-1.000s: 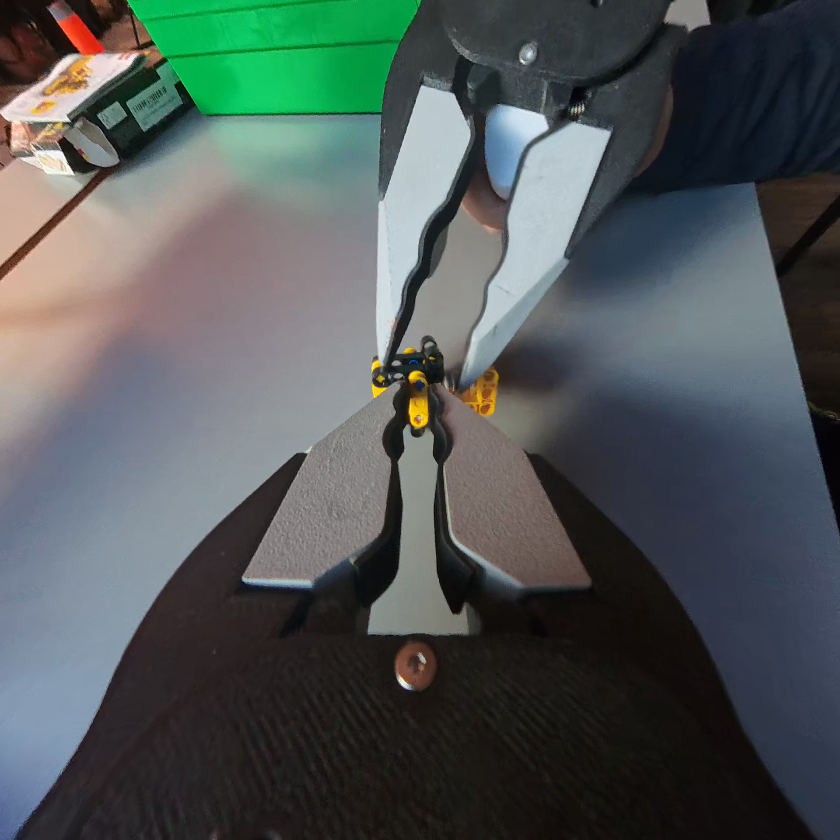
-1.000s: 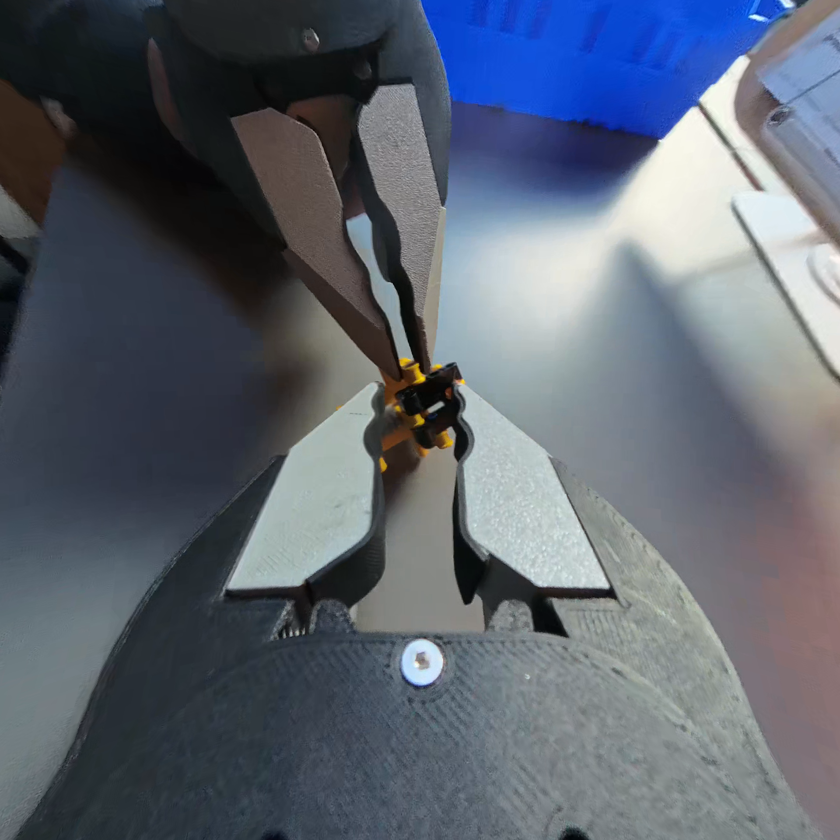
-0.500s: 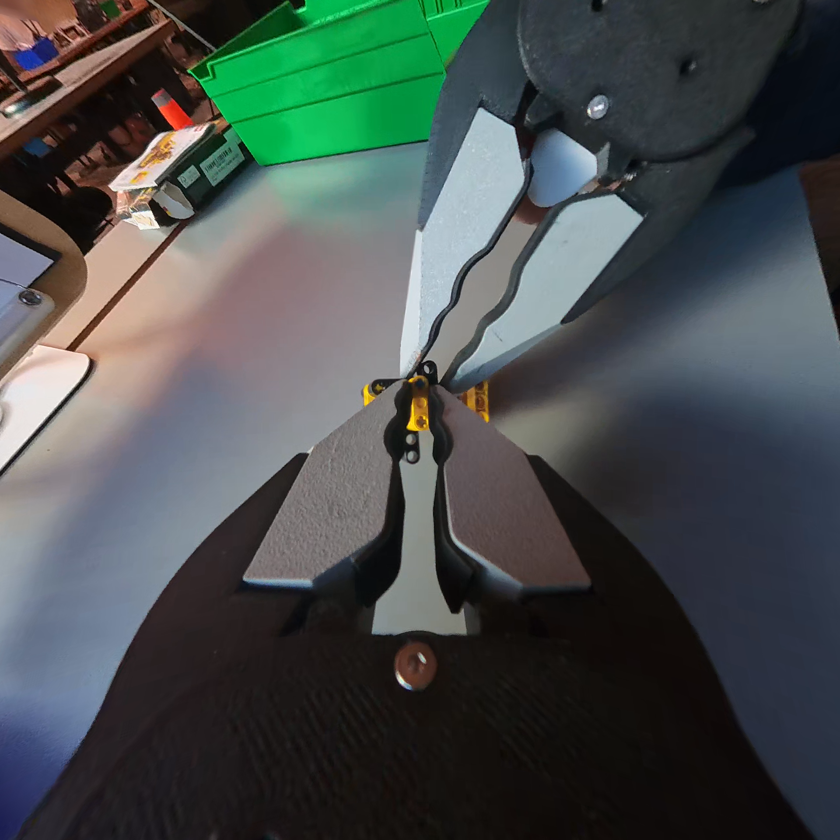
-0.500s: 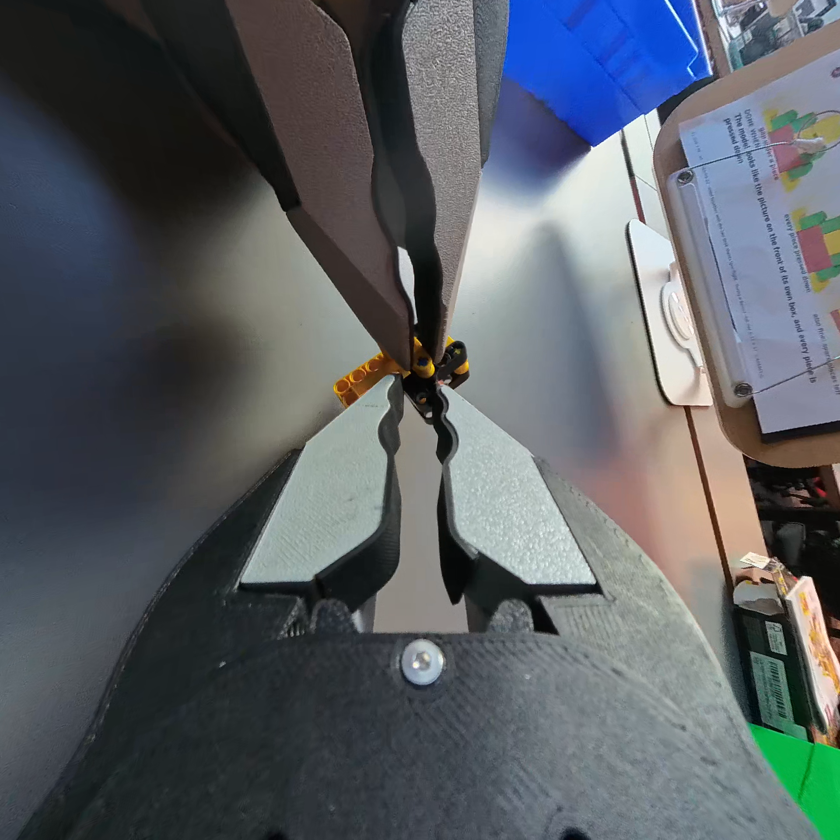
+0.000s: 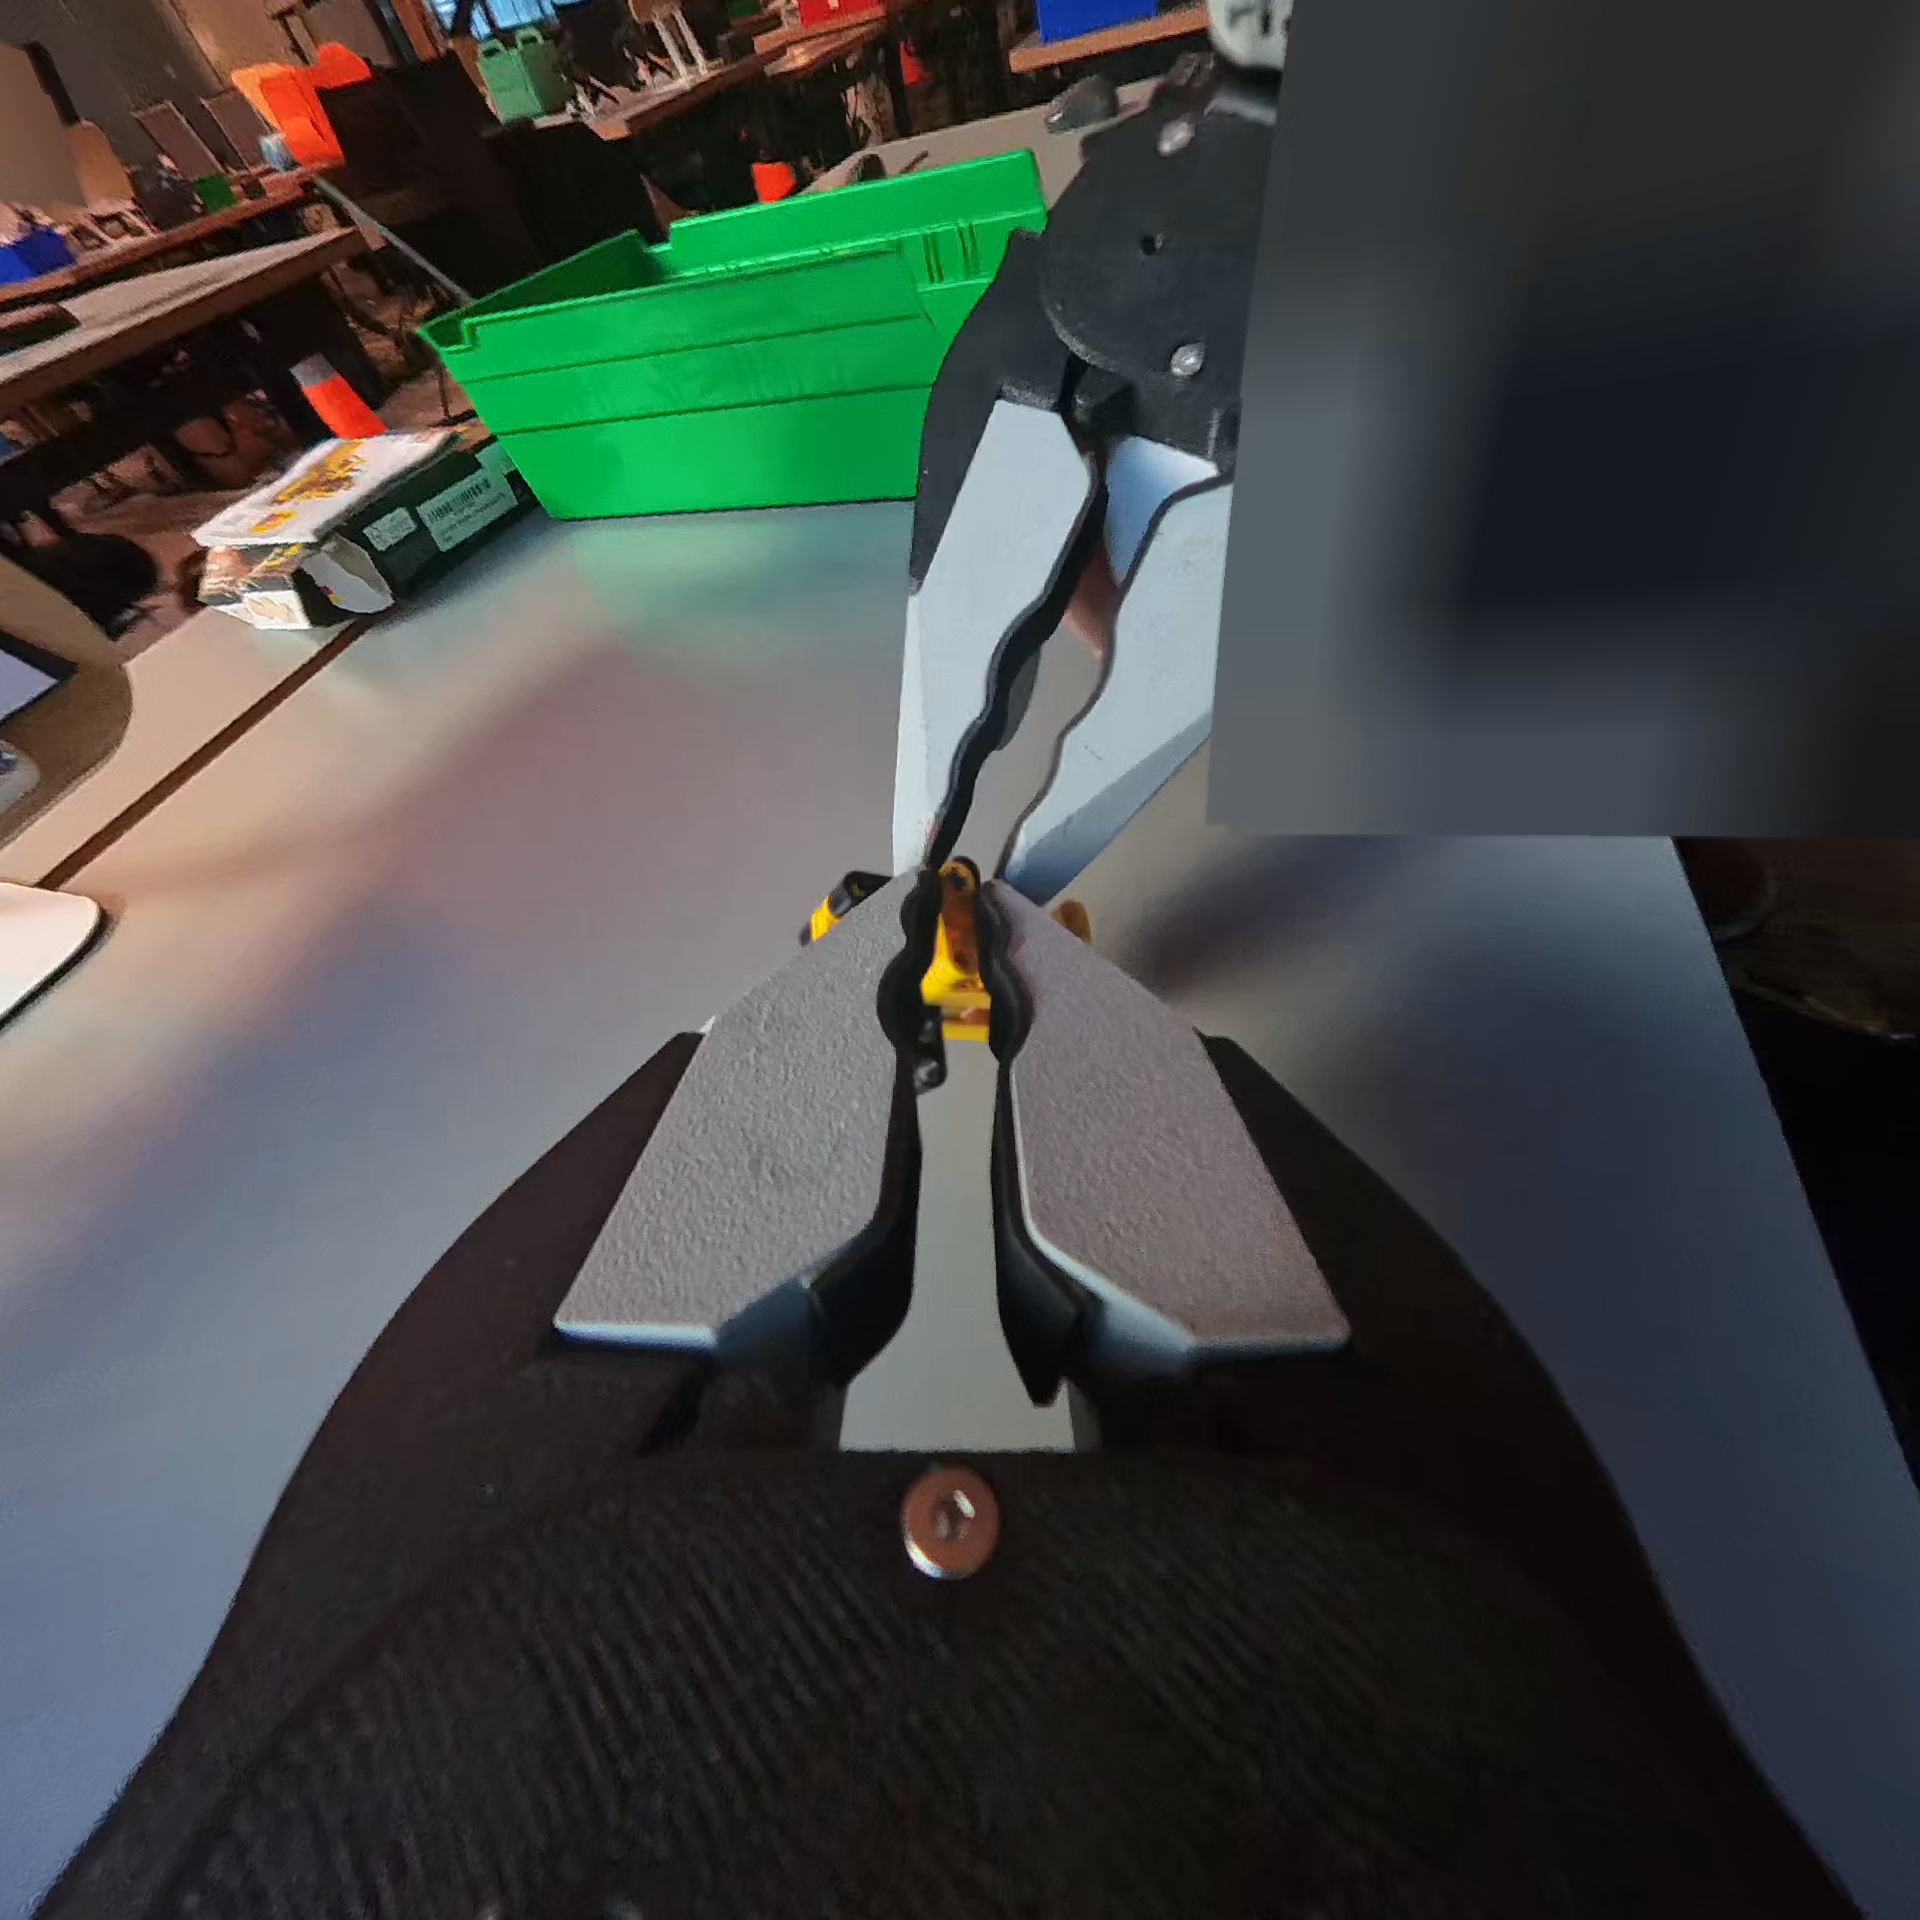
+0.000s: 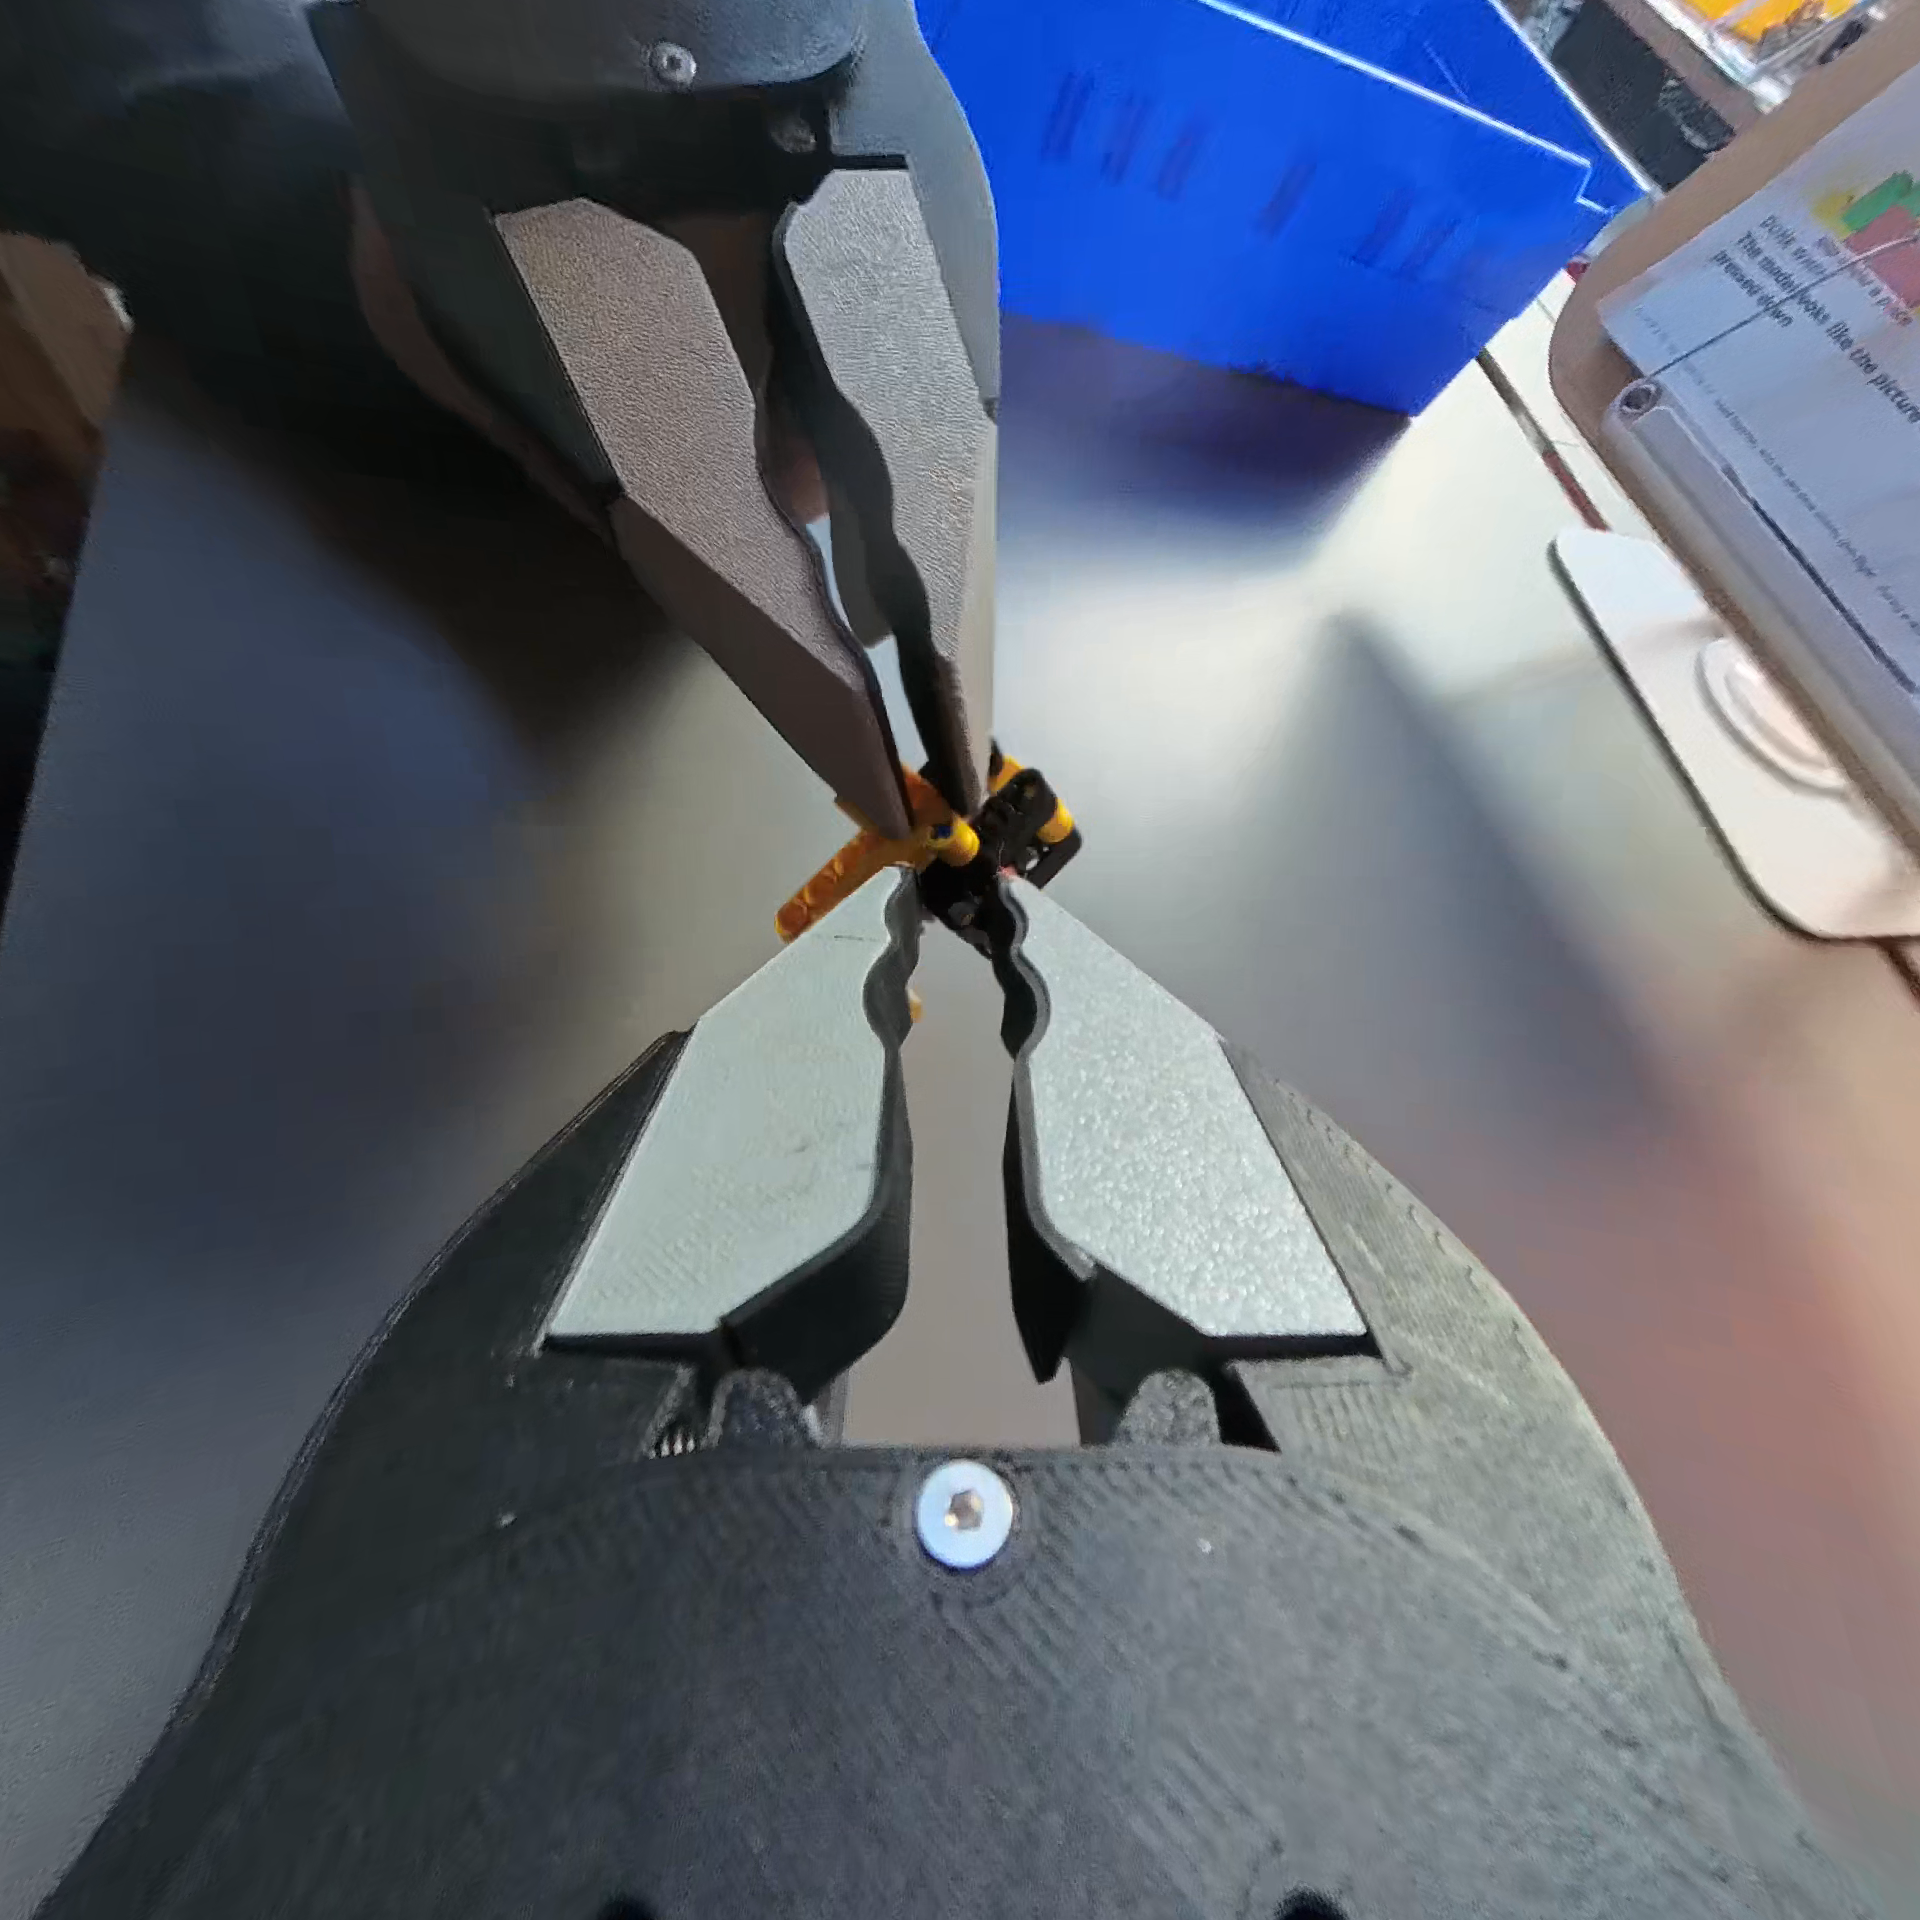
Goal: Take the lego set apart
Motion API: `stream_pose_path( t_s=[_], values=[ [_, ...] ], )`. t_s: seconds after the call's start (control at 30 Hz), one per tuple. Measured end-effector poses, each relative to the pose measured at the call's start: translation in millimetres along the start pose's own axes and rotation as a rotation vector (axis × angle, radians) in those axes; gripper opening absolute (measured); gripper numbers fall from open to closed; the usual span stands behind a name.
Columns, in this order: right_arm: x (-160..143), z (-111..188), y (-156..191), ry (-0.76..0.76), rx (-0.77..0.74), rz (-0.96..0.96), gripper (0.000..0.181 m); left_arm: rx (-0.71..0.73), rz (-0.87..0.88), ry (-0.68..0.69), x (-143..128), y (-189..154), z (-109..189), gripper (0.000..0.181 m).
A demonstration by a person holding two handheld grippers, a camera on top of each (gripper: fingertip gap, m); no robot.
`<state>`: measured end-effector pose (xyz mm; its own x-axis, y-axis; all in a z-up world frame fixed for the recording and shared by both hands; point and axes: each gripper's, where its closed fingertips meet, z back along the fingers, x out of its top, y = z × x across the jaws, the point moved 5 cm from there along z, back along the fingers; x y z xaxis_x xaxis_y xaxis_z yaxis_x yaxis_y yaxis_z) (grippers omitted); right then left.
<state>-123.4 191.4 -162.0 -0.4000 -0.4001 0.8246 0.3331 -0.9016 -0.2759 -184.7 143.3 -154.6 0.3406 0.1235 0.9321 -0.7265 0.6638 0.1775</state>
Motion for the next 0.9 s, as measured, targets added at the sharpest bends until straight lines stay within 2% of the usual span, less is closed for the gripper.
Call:
stream_pose_path(
  t_s=[0.07,0.2,0.3,0.33,0.47,0.57,0.7,0.8,0.87,0.9],
  values=[
    [-13.6,1.2,-14.9,0.026,-0.017,-0.113,0.011,0.001,0.017,0.001,0.8,3.6,7.3,0.0],
    [-19.3,6.5,-31.3,-0.058,0.095,-0.368,0.011,0.072,0.029,0.016,-2.2,16.0,25.2,0.015],
    [-17.2,3.7,-31.1,-0.091,0.145,-0.412,0.012,0.082,0.078,0.134,-18.7,18.3,14.4,0.028],
    [-17.1,2.0,-29.5,-0.091,0.172,-0.427,0.011,0.078,0.072,0.151,-20.0,16.5,10.5,0.027],
    [-14.8,-4.2,-19.7,-0.109,0.349,-0.534,0.012,0.112,-0.012,0.101,-11.1,10.6,5.6,0.018],
    [-15.3,-4.2,-23.8,-0.133,0.409,-0.618,0.011,0.105,-0.027,0.115,-10.1,7.7,2.6,0.026],
    [-15.9,-3.8,-21.6,-0.137,0.505,-0.674,0.012,0.098,-0.018,0.096,-7.6,8.0,5.7,0.027],
    [-20.7,-8.1,-18.0,-0.078,0.542,-0.709,0.012,0.051,0.053,0.113,-12.6,10.2,5.5,0.037],
    [-22.5,-7.5,-17.1,-0.073,0.585,-0.749,0.012,-0.059,0.119,0.141,-17.5,3.9,4.7,0.026],
    [-22.5,-6.2,-17.6,-0.084,0.601,-0.763,0.012,-0.077,0.137,0.129,-16.7,3.9,5.1,0.026]
  ],
)
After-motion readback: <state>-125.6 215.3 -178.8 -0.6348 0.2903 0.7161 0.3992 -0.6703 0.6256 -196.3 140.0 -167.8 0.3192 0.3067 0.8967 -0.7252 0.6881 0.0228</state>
